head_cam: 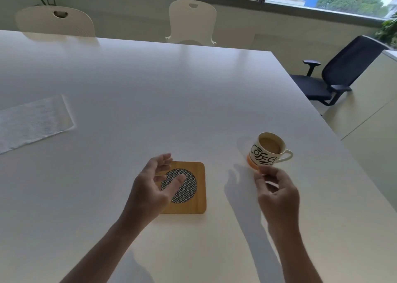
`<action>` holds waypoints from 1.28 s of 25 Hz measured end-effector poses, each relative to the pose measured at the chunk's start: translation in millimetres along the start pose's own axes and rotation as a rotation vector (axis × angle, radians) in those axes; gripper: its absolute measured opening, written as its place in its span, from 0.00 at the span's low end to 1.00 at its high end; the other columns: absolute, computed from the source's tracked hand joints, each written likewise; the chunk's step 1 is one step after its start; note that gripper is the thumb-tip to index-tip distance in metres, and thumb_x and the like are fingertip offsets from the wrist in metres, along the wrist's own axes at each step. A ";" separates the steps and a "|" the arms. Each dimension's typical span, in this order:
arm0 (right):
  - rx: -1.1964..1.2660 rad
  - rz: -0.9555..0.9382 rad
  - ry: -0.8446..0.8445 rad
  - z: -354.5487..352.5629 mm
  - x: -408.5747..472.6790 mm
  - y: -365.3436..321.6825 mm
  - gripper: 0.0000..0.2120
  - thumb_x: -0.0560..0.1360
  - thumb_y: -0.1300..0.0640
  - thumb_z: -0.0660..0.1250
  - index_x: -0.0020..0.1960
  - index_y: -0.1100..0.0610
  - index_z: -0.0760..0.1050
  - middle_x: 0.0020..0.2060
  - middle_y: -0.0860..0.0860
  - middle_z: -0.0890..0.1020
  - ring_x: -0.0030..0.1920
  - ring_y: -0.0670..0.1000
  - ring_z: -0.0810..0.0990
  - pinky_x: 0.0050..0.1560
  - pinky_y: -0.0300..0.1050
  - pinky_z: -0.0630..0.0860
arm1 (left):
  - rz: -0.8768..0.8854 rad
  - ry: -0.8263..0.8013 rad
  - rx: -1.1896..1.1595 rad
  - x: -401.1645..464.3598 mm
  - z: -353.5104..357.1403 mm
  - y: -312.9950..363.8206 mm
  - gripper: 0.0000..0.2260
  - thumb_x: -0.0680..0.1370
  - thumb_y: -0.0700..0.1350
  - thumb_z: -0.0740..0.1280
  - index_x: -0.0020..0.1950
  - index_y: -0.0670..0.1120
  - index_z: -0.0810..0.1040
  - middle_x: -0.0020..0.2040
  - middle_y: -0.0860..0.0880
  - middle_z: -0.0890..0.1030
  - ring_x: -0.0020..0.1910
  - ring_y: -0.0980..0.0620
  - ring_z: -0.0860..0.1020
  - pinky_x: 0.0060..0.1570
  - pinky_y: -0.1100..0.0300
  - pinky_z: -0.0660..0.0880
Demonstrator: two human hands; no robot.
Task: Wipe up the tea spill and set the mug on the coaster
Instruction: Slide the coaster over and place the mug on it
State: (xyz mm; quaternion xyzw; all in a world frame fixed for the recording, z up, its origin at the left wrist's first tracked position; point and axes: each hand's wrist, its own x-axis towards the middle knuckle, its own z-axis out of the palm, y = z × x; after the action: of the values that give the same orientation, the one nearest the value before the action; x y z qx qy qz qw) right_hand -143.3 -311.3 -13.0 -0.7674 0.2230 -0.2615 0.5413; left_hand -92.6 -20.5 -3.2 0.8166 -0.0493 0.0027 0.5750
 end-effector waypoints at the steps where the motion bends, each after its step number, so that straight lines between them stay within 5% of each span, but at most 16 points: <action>1: 0.005 -0.009 0.052 -10.8 13.4 -0.4 0.05 0.78 0.57 0.76 0.53 0.50 0.83 0.46 0.46 0.87 0.45 0.46 0.87 0.43 0.34 0.81 | 0.036 -0.032 0.010 6.4 11.7 8.9 0.31 0.74 0.57 0.78 0.75 0.52 0.75 0.66 0.61 0.82 0.65 0.63 0.81 0.61 0.65 0.79; 8: -0.079 -0.016 0.119 -51.1 87.9 11.4 0.09 0.82 0.56 0.70 0.61 0.49 0.81 0.54 0.47 0.85 0.48 0.42 0.83 0.44 0.39 0.78 | 0.216 -0.237 0.093 62.4 115.5 61.4 0.39 0.73 0.55 0.81 0.80 0.45 0.70 0.71 0.49 0.80 0.67 0.56 0.80 0.64 0.57 0.81; 14: -0.055 0.117 -0.009 -54.0 112.1 31.7 0.08 0.84 0.53 0.68 0.61 0.48 0.83 0.50 0.48 0.87 0.49 0.52 0.85 0.54 0.57 0.86 | 0.223 -0.353 0.110 98.8 180.6 75.0 0.45 0.71 0.53 0.83 0.82 0.42 0.66 0.76 0.45 0.77 0.73 0.50 0.77 0.68 0.53 0.79; 18: 0.020 0.152 -0.076 -50.8 112.6 37.9 0.07 0.84 0.52 0.68 0.54 0.46 0.85 0.43 0.49 0.87 0.43 0.48 0.84 0.47 0.52 0.84 | 0.209 -0.373 0.074 109.9 200.0 69.6 0.43 0.70 0.50 0.85 0.80 0.42 0.70 0.72 0.47 0.80 0.71 0.53 0.79 0.67 0.52 0.80; 23: 0.062 0.145 -0.121 -49.6 117.8 39.3 0.09 0.85 0.55 0.67 0.49 0.51 0.84 0.39 0.50 0.87 0.38 0.46 0.83 0.43 0.43 0.80 | 0.211 -0.372 0.025 111.0 216.0 64.0 0.39 0.67 0.49 0.87 0.74 0.45 0.76 0.64 0.53 0.83 0.63 0.57 0.82 0.61 0.63 0.81; 32: 0.041 0.136 -0.171 -52.0 120.4 36.7 0.07 0.85 0.58 0.67 0.50 0.52 0.82 0.40 0.49 0.87 0.38 0.44 0.81 0.45 0.47 0.81 | 0.270 -0.340 0.093 113.1 219.7 66.7 0.35 0.67 0.50 0.86 0.71 0.48 0.77 0.62 0.53 0.83 0.61 0.55 0.81 0.60 0.58 0.81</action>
State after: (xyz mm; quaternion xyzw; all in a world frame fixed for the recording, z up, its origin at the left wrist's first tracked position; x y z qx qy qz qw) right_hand -87.0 -435.2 -14.1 -0.7587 0.2221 -0.1624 0.5904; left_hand 2.9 -257.9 -8.1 0.8170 -0.2543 -0.0560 0.5146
